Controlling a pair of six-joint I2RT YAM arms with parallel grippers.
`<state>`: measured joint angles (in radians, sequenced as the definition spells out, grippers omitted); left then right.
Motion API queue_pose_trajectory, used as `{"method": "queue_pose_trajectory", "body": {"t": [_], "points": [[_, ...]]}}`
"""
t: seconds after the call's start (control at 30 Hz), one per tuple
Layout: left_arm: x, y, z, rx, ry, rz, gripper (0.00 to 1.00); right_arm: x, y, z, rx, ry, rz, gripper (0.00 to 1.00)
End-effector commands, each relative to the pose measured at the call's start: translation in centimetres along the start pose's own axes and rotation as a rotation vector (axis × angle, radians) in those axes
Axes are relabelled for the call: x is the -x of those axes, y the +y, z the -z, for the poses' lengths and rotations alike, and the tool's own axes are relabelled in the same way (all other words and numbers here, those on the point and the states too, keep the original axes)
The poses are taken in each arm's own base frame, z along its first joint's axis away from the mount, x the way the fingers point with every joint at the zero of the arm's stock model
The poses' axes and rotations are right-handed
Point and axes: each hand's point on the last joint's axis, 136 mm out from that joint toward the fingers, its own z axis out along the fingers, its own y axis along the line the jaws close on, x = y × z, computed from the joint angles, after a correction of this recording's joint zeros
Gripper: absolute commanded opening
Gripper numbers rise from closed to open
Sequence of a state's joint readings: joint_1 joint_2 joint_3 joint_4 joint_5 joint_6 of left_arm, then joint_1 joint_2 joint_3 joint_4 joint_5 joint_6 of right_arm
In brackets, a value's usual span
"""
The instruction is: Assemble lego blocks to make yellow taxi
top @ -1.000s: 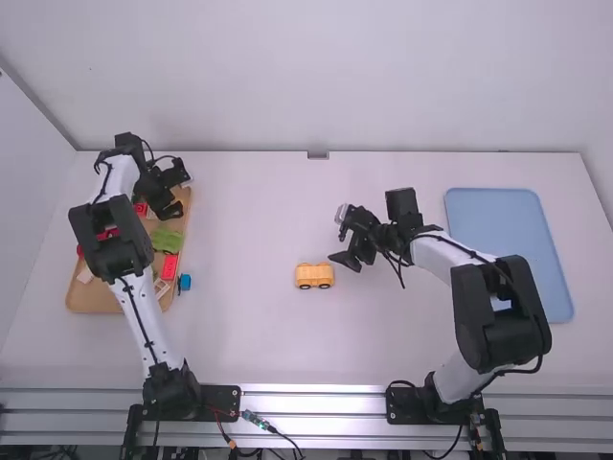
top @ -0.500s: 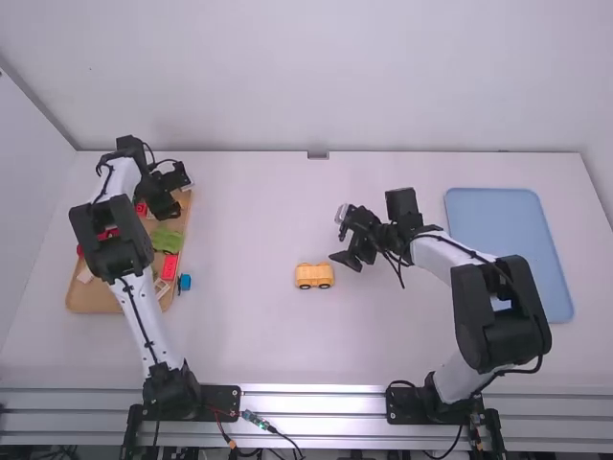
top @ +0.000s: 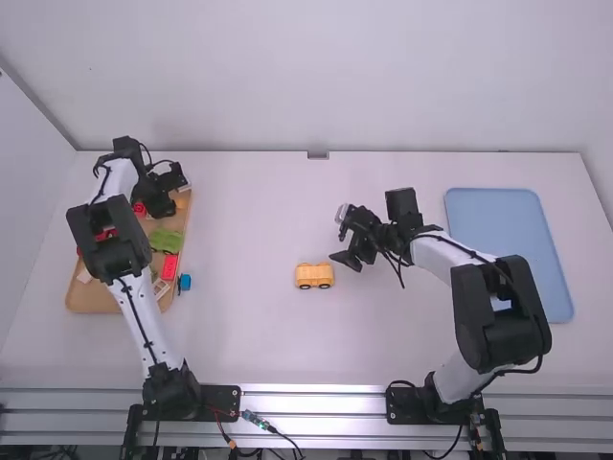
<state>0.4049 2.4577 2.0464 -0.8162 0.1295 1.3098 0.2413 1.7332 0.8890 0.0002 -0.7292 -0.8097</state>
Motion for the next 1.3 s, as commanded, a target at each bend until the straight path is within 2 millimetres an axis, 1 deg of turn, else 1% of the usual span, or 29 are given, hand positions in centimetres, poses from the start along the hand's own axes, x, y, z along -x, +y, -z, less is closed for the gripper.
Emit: {"method": "queue_pose_trajectory", "body": {"t": [0.0,0.13,0.23,0.33,0.43,0.5,0.67,0.73,0.83,0.87,0.97,1.03,1.1,1.17,1.2,1.23,1.27], "points": [[-1.9,-1.1,-0.9,-0.032,0.062,0.001,0.62,1.3,-0.4,0.6,-0.016,-0.024,0.019,0.99],[-1.9,-1.4,-0.9,-0.043,0.061,0.001,0.54,1.3,-0.4,0.6,-0.015,-0.023,0.018,0.99],[-1.9,-1.4,-0.9,-0.043,0.061,0.003,0.52,1.3,-0.4,0.6,-0.015,-0.024,0.018,0.99],[-1.5,-1.6,-0.9,-0.052,0.039,0.002,0.51,1.3,-0.4,0.6,-0.015,-0.023,0.016,0.99],[-1.0,-2.2,-0.9,-0.081,0.01,-0.01,0.49,1.3,-0.4,0.6,-0.015,-0.023,0.016,0.99],[-1.0,-2.7,-0.8,-0.102,-0.001,-0.026,0.45,1.3,-0.4,0.6,-0.016,-0.022,0.015,0.99],[-1.0,-3.0,-0.8,-0.113,0.006,-0.023,0.36,1.3,-0.4,0.6,-0.016,-0.023,0.016,0.99],[-1.0,-3.0,-0.8,-0.114,0.006,-0.023,0.36,1.3,-0.4,0.6,-0.015,-0.023,0.016,0.99],[-1.1,-2.8,-0.8,-0.109,0.003,-0.02,0.38,1.3,-0.4,0.6,-0.017,-0.021,0.015,0.99],[-1.0,-2.9,-0.8,-0.11,0.002,-0.022,0.36,1.3,-0.4,0.6,-0.017,-0.021,0.015,0.99],[-1.0,-2.9,-0.8,-0.111,0.003,-0.015,0.36,1.3,-0.4,0.6,-0.017,-0.021,0.015,0.99],[-1.0,-3.0,-0.8,-0.115,0.005,-0.014,0.33,1.3,-0.4,0.6,-0.017,-0.021,0.016,0.99],[-1.0,-3.1,-0.8,-0.119,0.005,-0.015,0.33,1.3,-0.4,0.6,-0.017,-0.021,0.016,0.99],[-1.1,-3.2,-0.8,-0.121,0.01,-0.015,0.3,1.3,-0.4,0.6,-0.017,-0.021,0.015,0.99],[-1.1,-3.2,-0.8,-0.121,0.01,-0.015,0.3,1.3,-0.4,0.6,-0.017,-0.021,0.015,0.99],[-1.3,-3.1,-0.8,-0.119,0.018,-0.015,0.24,1.3,-0.4,0.6,-0.017,-0.02,0.015,0.99],[-1.6,-3.0,-0.8,-0.116,0.029,-0.013,0.21,1.3,-0.4,0.6,-0.017,-0.021,0.015,0.99]]}}
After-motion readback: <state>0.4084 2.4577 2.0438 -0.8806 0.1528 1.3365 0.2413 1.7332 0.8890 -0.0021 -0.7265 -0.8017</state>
